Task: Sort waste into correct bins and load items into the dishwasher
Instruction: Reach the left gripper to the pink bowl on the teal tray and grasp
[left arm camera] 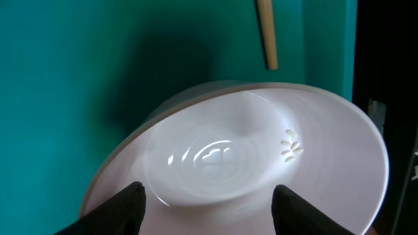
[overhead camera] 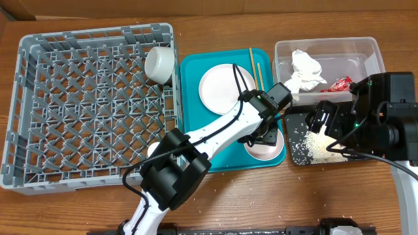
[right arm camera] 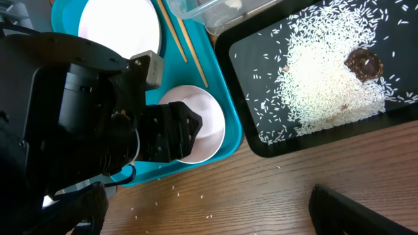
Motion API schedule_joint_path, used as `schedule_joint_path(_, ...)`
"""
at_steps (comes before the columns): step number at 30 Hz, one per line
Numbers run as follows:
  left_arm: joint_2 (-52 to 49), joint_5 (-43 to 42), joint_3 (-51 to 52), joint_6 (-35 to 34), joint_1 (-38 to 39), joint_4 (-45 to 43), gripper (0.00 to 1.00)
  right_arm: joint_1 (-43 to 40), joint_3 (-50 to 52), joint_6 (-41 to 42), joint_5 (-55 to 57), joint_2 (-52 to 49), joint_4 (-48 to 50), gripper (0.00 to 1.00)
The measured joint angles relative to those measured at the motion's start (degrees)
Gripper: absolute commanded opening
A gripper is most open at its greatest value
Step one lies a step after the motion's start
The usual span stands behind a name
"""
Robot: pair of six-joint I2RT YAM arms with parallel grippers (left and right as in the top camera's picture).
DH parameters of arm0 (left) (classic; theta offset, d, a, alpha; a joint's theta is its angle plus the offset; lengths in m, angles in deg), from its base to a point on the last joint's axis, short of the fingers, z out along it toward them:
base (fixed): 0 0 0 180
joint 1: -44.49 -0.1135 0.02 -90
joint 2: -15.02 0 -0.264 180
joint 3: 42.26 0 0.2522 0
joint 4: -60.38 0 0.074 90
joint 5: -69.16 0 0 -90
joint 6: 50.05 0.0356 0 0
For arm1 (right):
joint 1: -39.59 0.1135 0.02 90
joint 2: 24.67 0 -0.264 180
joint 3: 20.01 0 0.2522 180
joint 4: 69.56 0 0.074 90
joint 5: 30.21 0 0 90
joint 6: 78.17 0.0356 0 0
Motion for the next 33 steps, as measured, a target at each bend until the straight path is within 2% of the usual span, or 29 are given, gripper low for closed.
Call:
schedule_joint_path(6,0.0,-0.04,0.0,-0.04,-0.87,4.15,0.59,0.0,0.0,0.02,-0.02,0.0,0.0,1.0)
schedule_joint_path(13,0.48,1.33,-0.02,0.04,-4.02,8.79,0.66,0.0,0.0,0.0,-0.02,0.0,0.02,1.0)
schedule_joint_path(20,8.52,5.57,-0.44,2.91,-4.63,9.29,0.67,0.0,0.0,0.02,0.0,0.0,0.0,1.0)
schedule_joint_path(24,10.82,8.35,-1.27,6.43,-4.63,9.57,0.64,0.0,0.0,0.02,-0.02,0.0,0.02,1.0)
schedule_joint_path(26,10.67,9.53,-0.66,8.07,-4.63,9.22,0.58,0.0,0.0,0.02,-0.02,0.0,0.0,1.0)
schedule_joint_path(33,9.86,10.43,7.1,13.62,-4.63,2.64,0.52,0.0,0.0,0.0,0.0,0.0,0.0,1.0)
